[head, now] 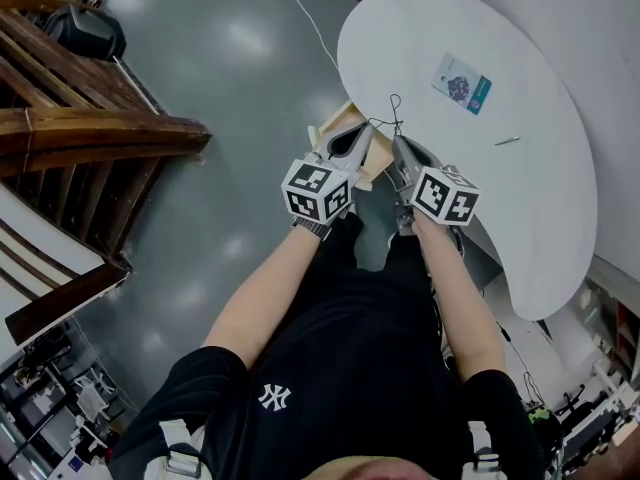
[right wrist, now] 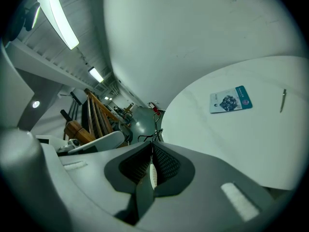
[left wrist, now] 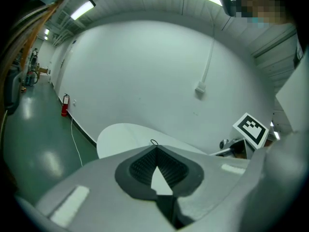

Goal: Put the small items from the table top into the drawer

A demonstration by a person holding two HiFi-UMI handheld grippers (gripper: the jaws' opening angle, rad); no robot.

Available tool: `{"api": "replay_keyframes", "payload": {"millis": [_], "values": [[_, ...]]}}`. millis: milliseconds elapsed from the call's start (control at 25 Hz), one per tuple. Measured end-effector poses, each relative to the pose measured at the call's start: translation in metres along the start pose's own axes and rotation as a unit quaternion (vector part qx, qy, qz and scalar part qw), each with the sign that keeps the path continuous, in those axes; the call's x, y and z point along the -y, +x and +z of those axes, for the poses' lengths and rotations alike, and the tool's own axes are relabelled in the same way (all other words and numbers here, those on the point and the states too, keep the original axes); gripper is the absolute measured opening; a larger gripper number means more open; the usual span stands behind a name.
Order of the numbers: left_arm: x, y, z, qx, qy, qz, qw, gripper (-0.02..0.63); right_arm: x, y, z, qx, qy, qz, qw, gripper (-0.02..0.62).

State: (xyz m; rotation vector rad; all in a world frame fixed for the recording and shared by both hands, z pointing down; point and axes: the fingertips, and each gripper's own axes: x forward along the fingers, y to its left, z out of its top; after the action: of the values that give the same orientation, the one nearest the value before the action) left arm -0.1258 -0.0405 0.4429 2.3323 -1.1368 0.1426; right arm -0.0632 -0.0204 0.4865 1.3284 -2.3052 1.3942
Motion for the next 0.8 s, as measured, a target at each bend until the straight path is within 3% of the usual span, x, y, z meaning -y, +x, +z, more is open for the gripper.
{"api": "replay_keyframes", "payload": {"millis": [440,800], "values": [[-0.052,-0.021,-0.019,-0.007,-0.025,0.029,0.9992,0.0,-0.017,0.057,-0.053,-0.074,-0.024,0.013,0.997,0.04],[-0.076,-0.015,-0.042,-0.02,-0.042,0.026,0.9986,0.0,0.007,0.097,-0.092,-0.123,-0.051,-0.017,0.991,0.04]]}}
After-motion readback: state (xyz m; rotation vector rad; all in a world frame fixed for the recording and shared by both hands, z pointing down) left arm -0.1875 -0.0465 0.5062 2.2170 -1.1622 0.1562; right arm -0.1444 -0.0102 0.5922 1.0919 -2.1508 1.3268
